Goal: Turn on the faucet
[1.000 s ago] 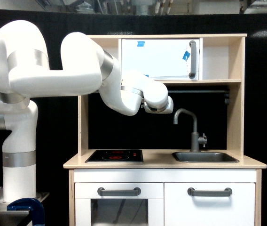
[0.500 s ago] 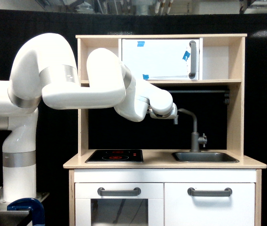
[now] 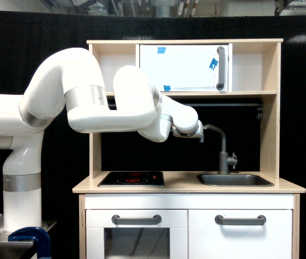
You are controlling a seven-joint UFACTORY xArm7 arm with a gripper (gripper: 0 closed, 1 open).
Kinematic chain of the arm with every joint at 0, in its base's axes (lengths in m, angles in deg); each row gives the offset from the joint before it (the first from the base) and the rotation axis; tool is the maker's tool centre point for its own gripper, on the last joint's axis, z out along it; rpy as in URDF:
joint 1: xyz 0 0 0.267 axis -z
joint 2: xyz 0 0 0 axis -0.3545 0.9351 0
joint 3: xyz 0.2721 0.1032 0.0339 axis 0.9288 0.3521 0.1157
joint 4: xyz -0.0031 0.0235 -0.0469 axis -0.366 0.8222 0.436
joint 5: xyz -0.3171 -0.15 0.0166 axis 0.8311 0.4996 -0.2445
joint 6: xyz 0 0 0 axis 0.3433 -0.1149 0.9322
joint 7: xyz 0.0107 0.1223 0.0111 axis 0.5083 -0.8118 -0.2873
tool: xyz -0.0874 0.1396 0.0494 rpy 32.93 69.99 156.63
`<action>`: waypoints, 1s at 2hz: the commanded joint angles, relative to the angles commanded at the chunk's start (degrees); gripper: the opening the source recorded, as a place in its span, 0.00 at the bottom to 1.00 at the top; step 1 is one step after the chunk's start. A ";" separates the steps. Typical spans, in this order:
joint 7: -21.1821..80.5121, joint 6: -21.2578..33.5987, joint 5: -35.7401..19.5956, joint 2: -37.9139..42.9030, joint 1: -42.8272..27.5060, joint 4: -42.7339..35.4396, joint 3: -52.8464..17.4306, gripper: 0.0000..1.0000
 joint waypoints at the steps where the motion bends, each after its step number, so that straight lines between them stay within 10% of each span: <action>1: -2.00 0.10 2.44 -0.53 -2.85 -2.88 -1.09 1.00; 2: -4.25 2.94 5.46 -0.75 -2.01 -4.86 -1.90 1.00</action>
